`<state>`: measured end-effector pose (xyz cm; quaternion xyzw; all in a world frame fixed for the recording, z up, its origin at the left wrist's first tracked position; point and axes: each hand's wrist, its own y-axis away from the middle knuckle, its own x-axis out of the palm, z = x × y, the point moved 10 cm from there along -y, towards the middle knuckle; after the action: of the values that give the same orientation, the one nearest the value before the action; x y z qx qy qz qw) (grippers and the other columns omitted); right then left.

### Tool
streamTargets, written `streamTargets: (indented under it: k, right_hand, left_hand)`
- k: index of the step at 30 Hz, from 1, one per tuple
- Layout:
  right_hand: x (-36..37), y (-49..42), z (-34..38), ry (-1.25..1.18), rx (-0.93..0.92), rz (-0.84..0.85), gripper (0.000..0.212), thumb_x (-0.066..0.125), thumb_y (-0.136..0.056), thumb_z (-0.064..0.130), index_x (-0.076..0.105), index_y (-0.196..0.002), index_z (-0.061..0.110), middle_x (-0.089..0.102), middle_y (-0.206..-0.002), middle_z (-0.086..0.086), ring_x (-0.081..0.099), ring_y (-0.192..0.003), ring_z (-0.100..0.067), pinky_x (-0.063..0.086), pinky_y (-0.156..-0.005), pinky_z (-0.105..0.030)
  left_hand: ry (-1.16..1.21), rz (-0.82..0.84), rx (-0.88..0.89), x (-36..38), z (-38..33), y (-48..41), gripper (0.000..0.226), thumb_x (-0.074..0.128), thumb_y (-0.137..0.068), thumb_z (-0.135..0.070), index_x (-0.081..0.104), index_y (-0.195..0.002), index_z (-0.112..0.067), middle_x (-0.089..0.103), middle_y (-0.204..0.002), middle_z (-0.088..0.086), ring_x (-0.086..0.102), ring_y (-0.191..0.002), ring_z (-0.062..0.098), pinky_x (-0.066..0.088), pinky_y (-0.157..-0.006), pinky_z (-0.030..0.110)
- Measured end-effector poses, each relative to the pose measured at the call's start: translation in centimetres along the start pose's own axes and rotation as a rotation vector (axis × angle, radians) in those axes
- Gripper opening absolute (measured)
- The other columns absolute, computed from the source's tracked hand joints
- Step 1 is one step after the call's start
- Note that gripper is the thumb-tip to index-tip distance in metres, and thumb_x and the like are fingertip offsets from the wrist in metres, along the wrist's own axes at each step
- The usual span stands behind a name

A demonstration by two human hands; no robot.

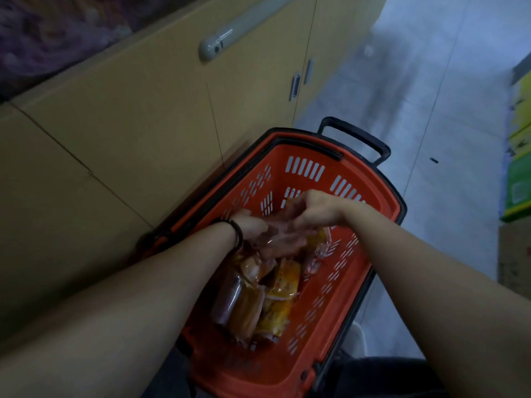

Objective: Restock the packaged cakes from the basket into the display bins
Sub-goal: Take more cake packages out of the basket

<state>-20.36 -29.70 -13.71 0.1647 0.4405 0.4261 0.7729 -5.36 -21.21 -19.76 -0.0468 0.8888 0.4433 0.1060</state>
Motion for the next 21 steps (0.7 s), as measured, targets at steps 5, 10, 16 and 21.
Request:
streamTargets:
  k: [5,10,16,21]
  right_hand:
    - [-2.3,-2.3,-2.6,0.364,0.184,-0.211,0.028,0.071,-0.096,0.033,0.068,-0.118,0.016,0.068,-0.117,-0.007,0.067,-0.099,-0.026,0.054,-0.071,-0.030]
    - [1.3,-4.8,-1.6,0.536,0.119,-0.120,0.056,0.061,-0.101,0.050,0.052,-0.149,0.024,0.059,-0.146,-0.009,0.061,-0.125,-0.032,0.047,-0.086,-0.030]
    - [3.4,-6.7,-1.1,0.456,0.071,-0.141,0.060,0.083,-0.086,0.045,0.063,-0.132,0.012,0.069,-0.130,-0.005,0.070,-0.109,-0.025,0.057,-0.080,-0.017]
    - [3.0,-6.2,-1.6,0.512,0.135,-0.169,0.040,0.046,-0.110,0.014,0.053,-0.146,-0.001,0.056,-0.148,-0.015,0.054,-0.135,-0.033,0.046,-0.068,-0.002]
  left_hand:
    - [-0.453,-0.072,0.101,-1.0,-1.3,2.3,0.078,0.074,-0.090,-0.018,0.033,-0.153,-0.002,0.054,-0.145,0.019,0.055,-0.131,0.036,0.048,-0.109,0.045]
    - [-0.643,0.004,0.159,0.0,-1.5,3.8,0.029,0.059,-0.103,-0.026,0.067,-0.117,-0.002,0.066,-0.089,0.004,0.066,-0.084,0.021,0.057,-0.071,0.028]
    - [-0.597,0.043,0.250,-0.3,-1.8,4.5,0.017,0.069,-0.098,-0.031,0.062,-0.103,-0.016,0.070,-0.103,0.004,0.058,-0.084,0.013,0.044,-0.069,0.018]
    - [-0.580,0.010,0.251,-2.0,-0.9,4.3,0.059,0.084,-0.081,-0.049,0.056,-0.124,-0.020,0.060,-0.117,-0.006,0.057,-0.107,0.014,0.041,-0.086,0.021]
